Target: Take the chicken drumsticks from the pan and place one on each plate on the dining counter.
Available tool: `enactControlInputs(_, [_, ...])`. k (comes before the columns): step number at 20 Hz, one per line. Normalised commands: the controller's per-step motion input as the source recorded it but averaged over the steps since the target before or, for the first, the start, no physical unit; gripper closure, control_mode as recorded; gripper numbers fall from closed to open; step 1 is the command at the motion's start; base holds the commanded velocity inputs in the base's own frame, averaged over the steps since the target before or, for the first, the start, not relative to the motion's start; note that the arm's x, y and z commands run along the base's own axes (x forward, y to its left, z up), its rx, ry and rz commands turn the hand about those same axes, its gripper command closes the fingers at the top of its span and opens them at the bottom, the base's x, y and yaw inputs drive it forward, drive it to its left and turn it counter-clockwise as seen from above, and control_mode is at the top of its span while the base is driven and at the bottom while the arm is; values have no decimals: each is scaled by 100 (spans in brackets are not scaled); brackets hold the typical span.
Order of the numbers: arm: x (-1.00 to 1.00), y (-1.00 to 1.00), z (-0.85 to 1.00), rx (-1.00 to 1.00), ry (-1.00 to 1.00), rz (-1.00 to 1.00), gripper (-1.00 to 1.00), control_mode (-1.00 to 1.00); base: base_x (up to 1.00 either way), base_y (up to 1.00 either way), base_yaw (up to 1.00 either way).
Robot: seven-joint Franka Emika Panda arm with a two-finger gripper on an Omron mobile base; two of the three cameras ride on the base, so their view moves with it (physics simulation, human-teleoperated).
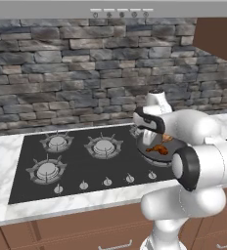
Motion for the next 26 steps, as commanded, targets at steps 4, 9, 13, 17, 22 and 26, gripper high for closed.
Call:
enactControlInputs(4, [7, 0, -48, -7, -5, 0, -100, -100, 0, 0, 0])
enactControlInputs(9, [24, -7, -36, -2, -1, 0, -100, -100, 0, 0, 0])
enactControlInputs(13, [29, -6, -29, 0, 1, 0, -100, -100, 0, 0, 0])
enactControlInputs(17, [26, -5, -29, 0, 6, 0, -100, -100, 0, 0, 0])
enactControlInputs(22, [23, -2, -31, 0, 8, 0, -100, -100, 0, 0, 0])
enactControlInputs(26, [18, -4, -27, 0, 12, 0, -100, -100, 0, 0, 0])
